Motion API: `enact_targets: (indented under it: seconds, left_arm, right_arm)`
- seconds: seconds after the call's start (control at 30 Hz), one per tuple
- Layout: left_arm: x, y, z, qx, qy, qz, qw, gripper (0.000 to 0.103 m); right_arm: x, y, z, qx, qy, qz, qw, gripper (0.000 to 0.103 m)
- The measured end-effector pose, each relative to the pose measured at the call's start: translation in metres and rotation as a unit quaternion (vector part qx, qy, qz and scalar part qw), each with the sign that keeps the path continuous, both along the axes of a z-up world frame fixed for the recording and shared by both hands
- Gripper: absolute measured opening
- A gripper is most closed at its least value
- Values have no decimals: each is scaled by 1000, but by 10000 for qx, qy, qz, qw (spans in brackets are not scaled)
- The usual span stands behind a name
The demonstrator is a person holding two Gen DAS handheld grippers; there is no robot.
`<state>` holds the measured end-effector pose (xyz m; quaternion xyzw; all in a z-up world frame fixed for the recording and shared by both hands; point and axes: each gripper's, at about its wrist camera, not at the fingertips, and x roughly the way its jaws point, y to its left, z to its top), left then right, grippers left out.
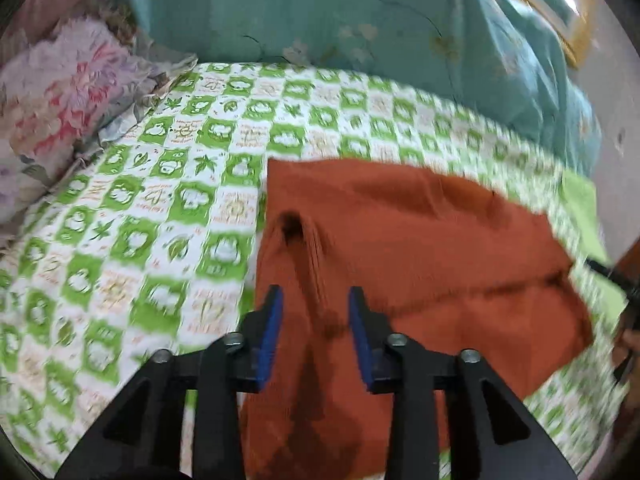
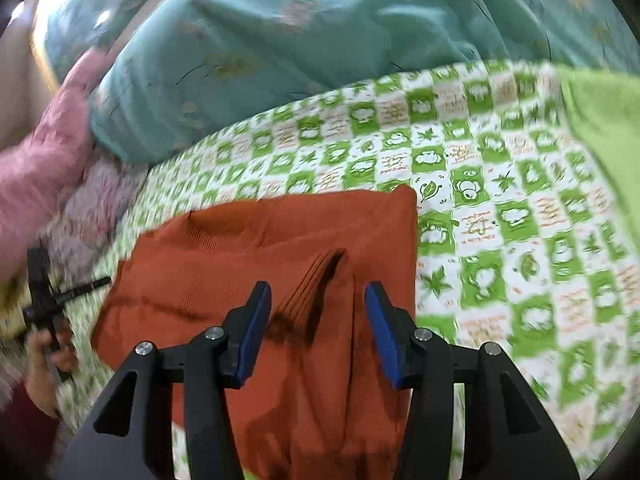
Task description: Fold small clothes
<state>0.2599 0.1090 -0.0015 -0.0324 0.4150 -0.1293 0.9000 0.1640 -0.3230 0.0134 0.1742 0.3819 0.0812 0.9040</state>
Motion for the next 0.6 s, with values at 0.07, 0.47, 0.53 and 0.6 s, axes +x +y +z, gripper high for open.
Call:
enact_targets:
  seconds: [0.07,0.47,0.53,0.6]
  left_arm:
    - [-8,-9,-7,398,5,-141,9991,42]
    - [40,-32,-16,1293,115,86,9915,48]
    - [58,-32,-12,1193,76,180,9927,48]
    - [77,-28,-9,1094,92,416,9931,48]
  right_arm:
    - [-7,23,0,-522,-6,342,9981,52]
    - [33,38,-39,-1456,590,237,9873,15]
    - [39,-10,-35,-100,427,-343,9984,13]
    - [40,-42,-35,411,367,-930,9941,11]
